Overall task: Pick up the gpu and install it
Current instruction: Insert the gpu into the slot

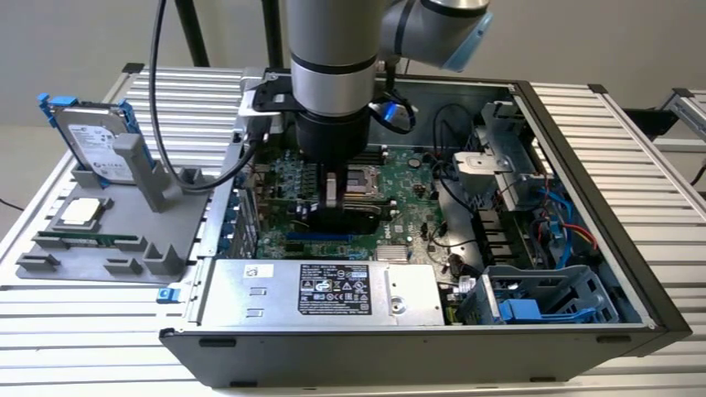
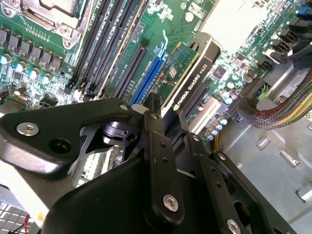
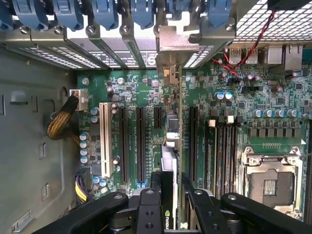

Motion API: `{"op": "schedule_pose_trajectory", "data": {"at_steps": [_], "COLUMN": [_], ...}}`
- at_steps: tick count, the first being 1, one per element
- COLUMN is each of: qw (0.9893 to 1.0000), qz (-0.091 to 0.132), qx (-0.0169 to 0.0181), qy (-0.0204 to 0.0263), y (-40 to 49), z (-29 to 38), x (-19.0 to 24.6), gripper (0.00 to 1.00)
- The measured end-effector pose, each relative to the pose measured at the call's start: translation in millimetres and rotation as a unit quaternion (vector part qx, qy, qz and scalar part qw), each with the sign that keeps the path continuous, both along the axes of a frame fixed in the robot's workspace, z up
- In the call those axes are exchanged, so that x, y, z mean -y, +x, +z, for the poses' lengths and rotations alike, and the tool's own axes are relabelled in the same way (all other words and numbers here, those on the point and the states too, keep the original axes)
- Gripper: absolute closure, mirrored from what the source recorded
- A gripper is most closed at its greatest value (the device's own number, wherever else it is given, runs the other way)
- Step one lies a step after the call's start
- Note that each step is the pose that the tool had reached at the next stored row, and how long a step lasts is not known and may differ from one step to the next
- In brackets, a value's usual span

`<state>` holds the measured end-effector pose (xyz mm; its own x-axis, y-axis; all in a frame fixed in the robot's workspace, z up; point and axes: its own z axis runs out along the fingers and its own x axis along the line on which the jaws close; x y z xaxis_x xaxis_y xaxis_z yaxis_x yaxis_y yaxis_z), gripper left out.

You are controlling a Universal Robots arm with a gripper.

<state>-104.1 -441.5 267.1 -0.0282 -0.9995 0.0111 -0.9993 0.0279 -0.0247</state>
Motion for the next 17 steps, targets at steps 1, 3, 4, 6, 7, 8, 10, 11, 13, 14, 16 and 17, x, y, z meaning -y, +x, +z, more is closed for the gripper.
{"op": "schedule_pose_trajectory", "data": {"at_steps": [1,3,4,6,7,8,10,11,13,14,16,17], "qw": [1.0,1.0,1.0,1.0,1.0,1.0,1.0,1.0,1.0,1.0,1.0,1.0], "qz": [0.0,0.0,0.0,0.0,0.0,0.0,0.0,0.0,0.0,0.0,0.0,0.0], "qx": [0.0,0.0,0.0,0.0,0.0,0.0,0.0,0.0,0.0,0.0,0.0,0.0], "qy": [0.0001,0.0001,0.0001,0.0001,0.0001,0.0001,0.0001,0.0001,0.0001,0.0001,0.0002,0.0002], "y": [-0.2,-0.5,-0.7,-1.0,-1.2,-1.4,-1.7,-1.9,-2.2,-2.2,-2.5,-2.9], "z": [-0.4,-0.9,-1.2,-1.7,-2.0,-2.2,-2.7,-3.0,-3.5,-3.6,-4.2,-4.5], "x": [-0.1,-0.3,-0.5,-0.6,-0.7,-0.8,-0.9,-0.9,-1.0,-1.0,-1.1,-1.1], "gripper": [1.0,1.0,1.0,1.0,1.0,1.0,1.0,1.0,1.0,1.0,1.0,1.0]}}
